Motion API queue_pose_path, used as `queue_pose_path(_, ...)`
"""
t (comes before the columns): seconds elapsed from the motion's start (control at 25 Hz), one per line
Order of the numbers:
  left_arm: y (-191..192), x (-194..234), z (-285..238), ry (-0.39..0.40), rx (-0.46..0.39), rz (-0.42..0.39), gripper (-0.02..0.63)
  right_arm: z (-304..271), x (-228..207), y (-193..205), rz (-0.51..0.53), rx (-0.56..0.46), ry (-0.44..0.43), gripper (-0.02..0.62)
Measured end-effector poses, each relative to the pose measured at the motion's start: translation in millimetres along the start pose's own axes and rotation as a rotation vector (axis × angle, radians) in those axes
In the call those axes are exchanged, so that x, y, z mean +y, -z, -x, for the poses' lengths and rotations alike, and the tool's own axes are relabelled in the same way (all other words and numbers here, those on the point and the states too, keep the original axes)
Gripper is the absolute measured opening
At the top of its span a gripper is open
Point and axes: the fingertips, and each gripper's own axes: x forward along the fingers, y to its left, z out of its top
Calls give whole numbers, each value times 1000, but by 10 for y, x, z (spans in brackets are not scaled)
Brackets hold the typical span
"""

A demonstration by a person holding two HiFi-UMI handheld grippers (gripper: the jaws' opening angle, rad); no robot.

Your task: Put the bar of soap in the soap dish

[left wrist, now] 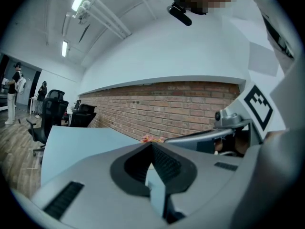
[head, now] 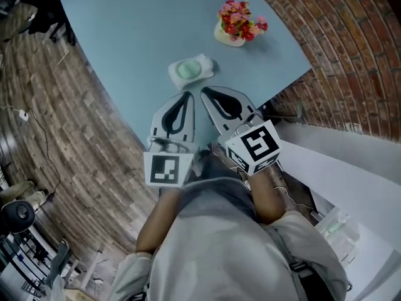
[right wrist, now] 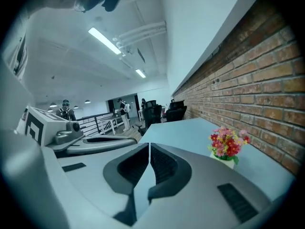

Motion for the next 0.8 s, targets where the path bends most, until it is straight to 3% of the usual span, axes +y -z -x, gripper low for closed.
queue_pose_path(0.48, -250, -488, 372, -10, -44, -37, 3, 757, 278, -332, 82, -159, 20, 14)
queue_pose_path(0.8, -396, -749, 594, -25, -95, -67, 3, 1060, 334, -344, 91, -183, 29, 12)
